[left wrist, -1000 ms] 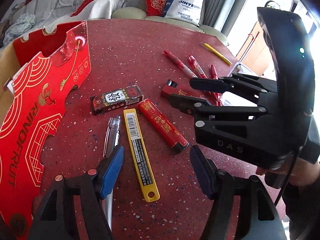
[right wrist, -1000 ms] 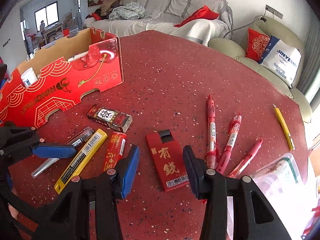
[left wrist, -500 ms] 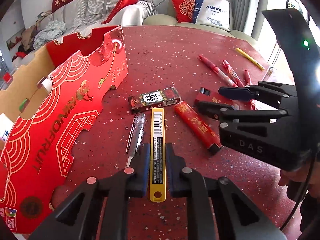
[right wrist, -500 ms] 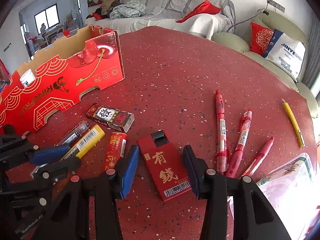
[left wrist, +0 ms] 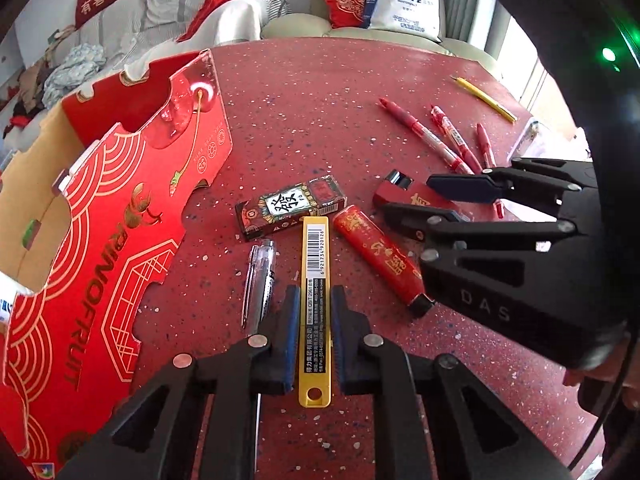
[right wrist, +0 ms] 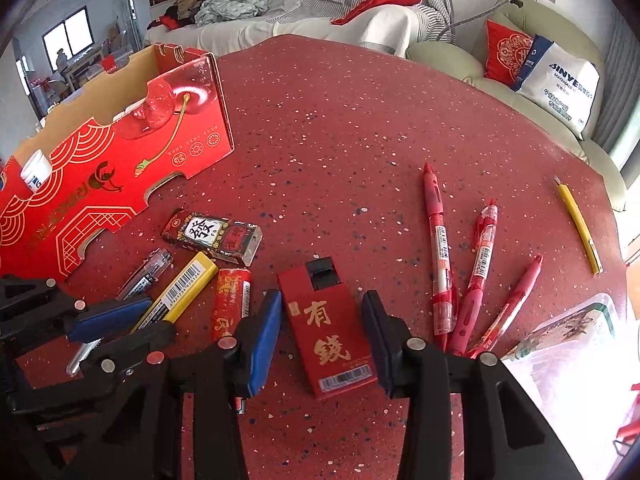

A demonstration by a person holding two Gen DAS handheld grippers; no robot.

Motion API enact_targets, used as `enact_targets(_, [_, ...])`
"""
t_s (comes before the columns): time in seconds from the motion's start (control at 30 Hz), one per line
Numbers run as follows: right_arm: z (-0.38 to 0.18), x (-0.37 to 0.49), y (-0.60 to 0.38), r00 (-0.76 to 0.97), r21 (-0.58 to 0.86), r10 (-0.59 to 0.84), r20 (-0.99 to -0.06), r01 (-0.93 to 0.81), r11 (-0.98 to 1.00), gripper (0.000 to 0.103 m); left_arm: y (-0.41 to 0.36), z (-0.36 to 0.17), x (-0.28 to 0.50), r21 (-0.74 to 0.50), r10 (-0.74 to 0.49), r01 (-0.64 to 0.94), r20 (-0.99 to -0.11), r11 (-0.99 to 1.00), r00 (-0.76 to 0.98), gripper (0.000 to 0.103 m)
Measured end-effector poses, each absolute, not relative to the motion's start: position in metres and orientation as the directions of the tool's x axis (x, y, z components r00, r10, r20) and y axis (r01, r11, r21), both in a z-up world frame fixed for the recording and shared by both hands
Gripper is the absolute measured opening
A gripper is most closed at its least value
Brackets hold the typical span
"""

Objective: Organize rigid objects

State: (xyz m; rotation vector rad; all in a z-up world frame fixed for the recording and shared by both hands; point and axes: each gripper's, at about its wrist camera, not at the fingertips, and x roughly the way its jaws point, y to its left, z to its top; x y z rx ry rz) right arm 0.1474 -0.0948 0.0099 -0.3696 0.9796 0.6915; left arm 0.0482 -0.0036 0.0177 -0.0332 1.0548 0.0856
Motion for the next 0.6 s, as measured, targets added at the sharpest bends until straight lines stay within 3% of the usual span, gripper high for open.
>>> enact_targets(0.6, [0.007,0.046,-0.137,0.483,0.015,0.292,-0.825,-0.499,0.867,0.039,-0.02,0.013,-0.003,0.001,0.011,-0.018,-0.835,1.0,0.55,0.015])
